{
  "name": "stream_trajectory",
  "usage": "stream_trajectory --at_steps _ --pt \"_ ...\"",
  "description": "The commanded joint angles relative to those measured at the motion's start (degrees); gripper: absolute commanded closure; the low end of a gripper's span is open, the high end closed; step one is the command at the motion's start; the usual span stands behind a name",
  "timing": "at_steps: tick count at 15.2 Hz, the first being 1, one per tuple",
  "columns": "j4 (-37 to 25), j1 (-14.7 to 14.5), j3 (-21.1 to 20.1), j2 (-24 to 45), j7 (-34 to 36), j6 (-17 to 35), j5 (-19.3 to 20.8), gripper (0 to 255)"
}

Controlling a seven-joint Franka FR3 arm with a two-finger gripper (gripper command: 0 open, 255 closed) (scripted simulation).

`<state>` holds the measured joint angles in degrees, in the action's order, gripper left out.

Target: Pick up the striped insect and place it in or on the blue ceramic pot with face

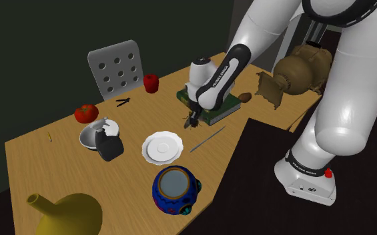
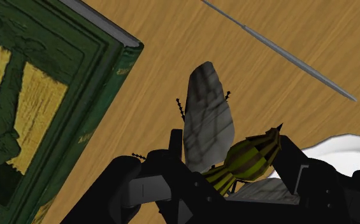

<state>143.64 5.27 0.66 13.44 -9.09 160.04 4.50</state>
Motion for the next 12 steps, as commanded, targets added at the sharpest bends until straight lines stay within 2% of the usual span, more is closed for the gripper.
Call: stream_trajectory --at_steps 1,12 --pt "0.1 0.1 -0.1 -1.6 -0.2 -1.6 -0.2 255" --pt "-0.1 0.2 -0.4 -10.3 -1.2 -10.4 -1.2 255"
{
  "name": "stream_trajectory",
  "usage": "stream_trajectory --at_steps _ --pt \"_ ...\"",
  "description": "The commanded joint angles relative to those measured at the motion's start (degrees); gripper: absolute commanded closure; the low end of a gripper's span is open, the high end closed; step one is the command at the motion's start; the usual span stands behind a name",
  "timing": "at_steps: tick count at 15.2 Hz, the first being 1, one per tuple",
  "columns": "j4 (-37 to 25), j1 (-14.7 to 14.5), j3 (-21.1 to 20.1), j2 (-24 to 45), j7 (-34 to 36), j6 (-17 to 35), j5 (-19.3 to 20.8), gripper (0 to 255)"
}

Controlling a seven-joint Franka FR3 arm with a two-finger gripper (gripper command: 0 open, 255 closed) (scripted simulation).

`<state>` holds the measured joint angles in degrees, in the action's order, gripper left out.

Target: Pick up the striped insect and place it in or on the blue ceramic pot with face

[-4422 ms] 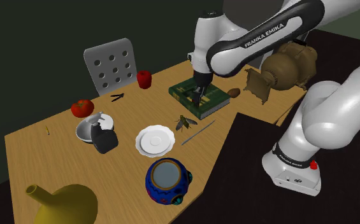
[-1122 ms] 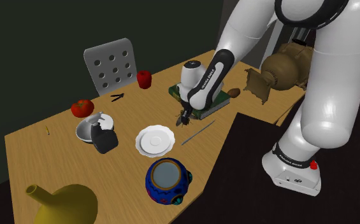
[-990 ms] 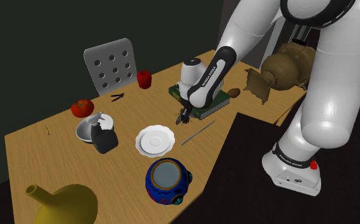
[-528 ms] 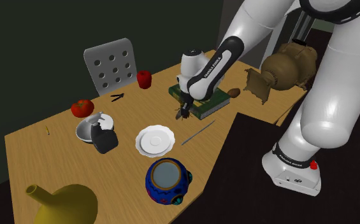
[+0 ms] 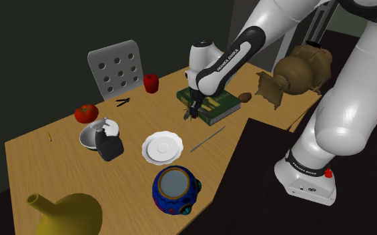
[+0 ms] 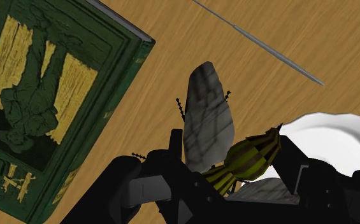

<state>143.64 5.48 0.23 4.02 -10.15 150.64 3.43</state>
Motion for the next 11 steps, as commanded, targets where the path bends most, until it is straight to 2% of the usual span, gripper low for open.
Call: stream_trajectory --at_steps 1,11 --pt "-0.2 0.0 0.0 -1.6 -0.2 -1.8 -0.2 255" --pt "-2.0 -0.1 -0.1 -8.1 -0.7 -10.1 -0.7 255"
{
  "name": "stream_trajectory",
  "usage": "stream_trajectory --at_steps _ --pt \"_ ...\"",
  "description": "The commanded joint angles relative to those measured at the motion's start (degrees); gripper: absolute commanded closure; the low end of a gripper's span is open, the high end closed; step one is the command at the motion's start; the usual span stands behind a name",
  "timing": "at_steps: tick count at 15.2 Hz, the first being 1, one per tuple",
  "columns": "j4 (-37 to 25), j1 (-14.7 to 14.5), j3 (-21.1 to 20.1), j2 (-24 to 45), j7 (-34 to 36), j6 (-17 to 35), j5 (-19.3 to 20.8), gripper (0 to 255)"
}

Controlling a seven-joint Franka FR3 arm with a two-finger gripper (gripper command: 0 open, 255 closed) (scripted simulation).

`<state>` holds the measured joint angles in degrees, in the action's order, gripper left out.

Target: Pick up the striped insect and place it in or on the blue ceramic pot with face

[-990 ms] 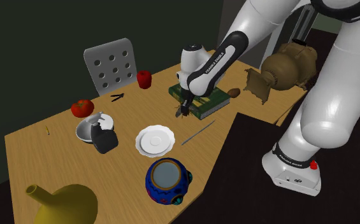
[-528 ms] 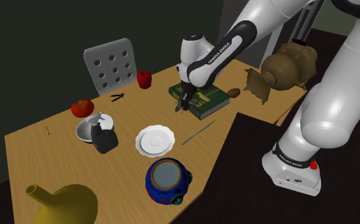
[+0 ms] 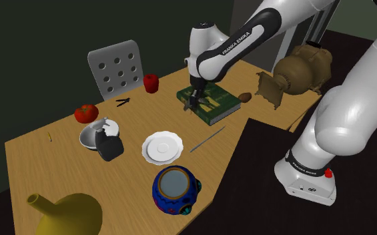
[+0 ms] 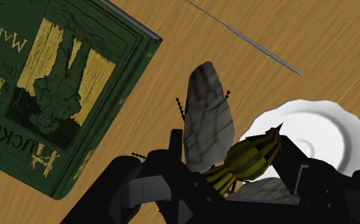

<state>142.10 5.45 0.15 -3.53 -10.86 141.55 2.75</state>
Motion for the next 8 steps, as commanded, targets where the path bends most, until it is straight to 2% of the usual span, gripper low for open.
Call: stream_trajectory --at_steps 1,5,8 --pt "-0.7 0.0 0.0 -1.2 -0.1 -1.9 -0.1 255" --pt "-1.7 -0.1 0.0 -3.2 -0.2 -4.9 -0.2 255" --pt "0.7 -2.1 -2.6 -5.5 4.1 -5.0 -0.5 255"
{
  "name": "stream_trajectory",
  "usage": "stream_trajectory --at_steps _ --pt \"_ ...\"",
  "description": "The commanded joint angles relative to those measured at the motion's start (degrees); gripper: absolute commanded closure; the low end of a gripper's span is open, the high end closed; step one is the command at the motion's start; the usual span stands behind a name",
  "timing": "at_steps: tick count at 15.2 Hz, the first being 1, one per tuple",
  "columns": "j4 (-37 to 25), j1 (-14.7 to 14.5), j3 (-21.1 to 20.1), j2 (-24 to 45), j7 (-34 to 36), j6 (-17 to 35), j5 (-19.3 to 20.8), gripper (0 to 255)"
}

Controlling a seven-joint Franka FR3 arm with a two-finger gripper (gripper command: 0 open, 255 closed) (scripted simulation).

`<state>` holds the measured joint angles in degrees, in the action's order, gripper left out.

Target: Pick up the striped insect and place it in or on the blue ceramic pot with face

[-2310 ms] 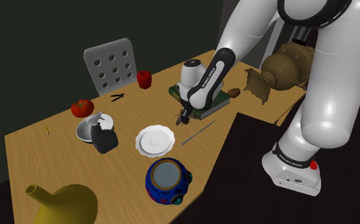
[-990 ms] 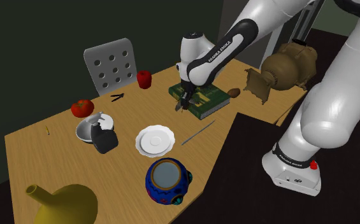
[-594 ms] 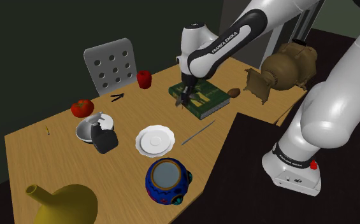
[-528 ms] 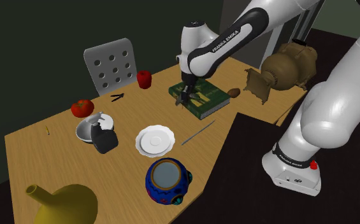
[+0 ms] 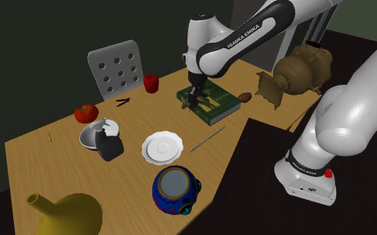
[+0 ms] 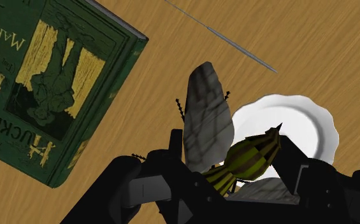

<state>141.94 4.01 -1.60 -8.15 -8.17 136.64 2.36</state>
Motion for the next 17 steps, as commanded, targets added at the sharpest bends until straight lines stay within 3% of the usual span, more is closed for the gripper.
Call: stream_trajectory --at_steps 1,9,17 --pt "1.5 -1.3 -1.7 -1.6 2.9 -0.1 -0.3 255" --pt "4.3 -7.1 -9.5 -5.0 14.8 -1.0 -2.2 255" --pt "2.6 -12.6 -17.7 -4.3 27.3 -2.3 -3.8 255"
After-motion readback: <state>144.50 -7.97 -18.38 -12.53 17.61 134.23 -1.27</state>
